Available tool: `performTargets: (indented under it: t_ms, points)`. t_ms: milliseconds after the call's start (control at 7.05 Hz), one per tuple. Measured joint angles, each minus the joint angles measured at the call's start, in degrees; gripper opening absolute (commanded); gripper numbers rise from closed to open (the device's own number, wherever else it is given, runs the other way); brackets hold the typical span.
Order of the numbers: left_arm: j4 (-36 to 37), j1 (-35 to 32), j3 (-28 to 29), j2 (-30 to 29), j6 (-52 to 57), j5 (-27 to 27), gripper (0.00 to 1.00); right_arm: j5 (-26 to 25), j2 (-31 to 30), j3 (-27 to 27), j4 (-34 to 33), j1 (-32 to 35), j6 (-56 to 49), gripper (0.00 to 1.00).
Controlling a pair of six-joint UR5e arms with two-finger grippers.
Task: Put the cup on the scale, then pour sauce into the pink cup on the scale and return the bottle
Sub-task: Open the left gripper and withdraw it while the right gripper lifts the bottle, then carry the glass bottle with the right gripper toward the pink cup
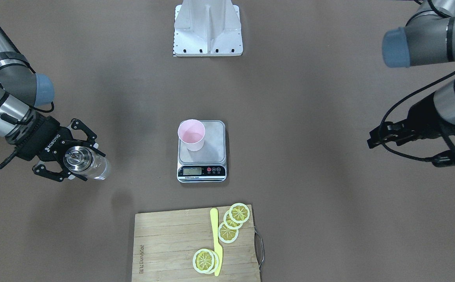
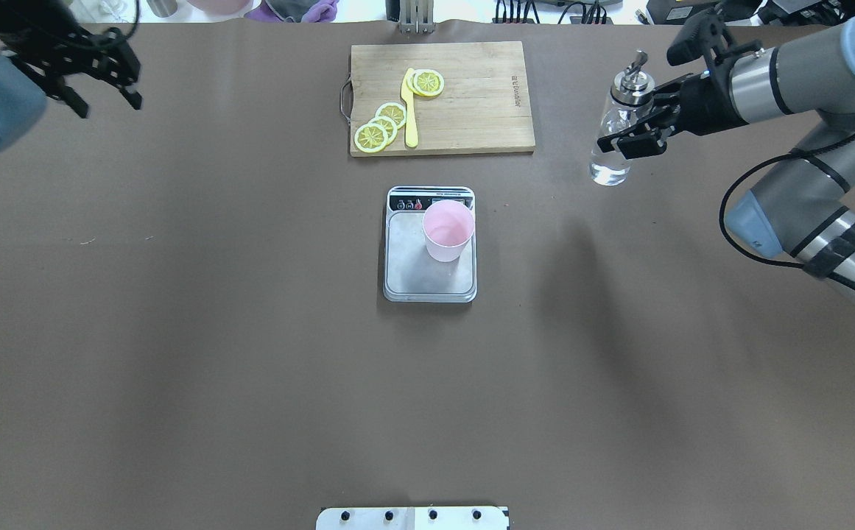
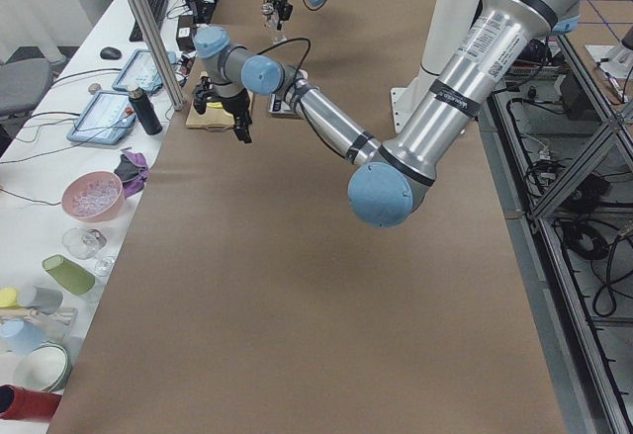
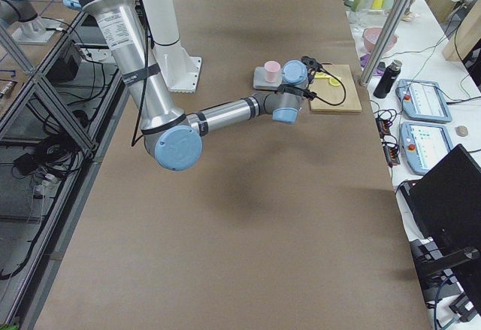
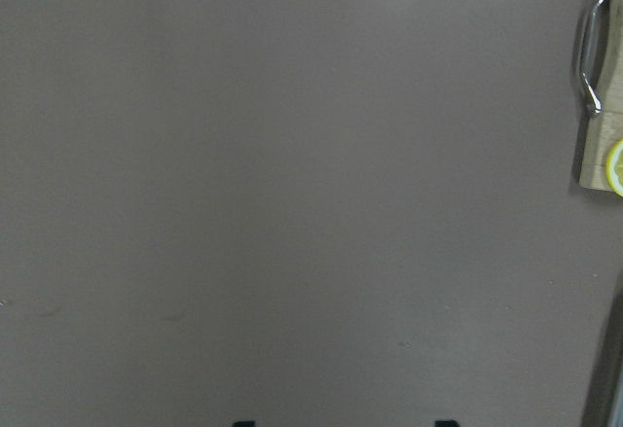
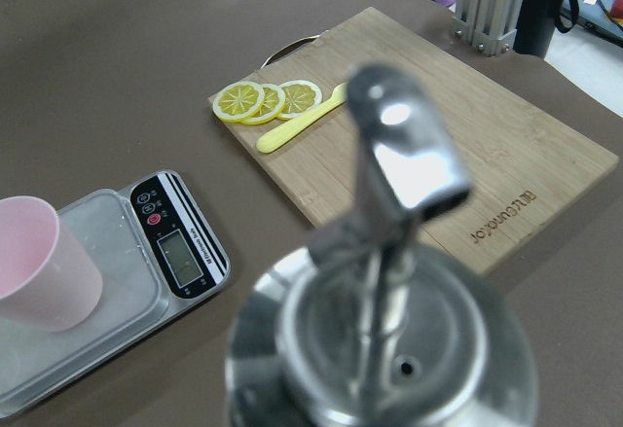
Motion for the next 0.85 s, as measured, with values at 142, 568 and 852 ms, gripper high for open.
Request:
performTargets:
  t_ms: [142, 568, 852]
  points:
    - [0.0, -2.3, 0.0, 1.8, 4.4, 0.2, 0.91, -0.2, 0.6, 1.1, -2.4, -1.4, -2.1, 0.23]
    - [-0.1, -6.9, -0.6, 6.9, 13.8, 0.4, 0.92, -0.7, 3.5, 2.8, -9.8, -5.0, -5.8, 0.23]
    - [-0.1, -8.5, -0.8, 9.3, 18.1, 1.7, 0.94, -1.8, 5.5, 6.3, -18.5, -6.5, -8.8, 0.23]
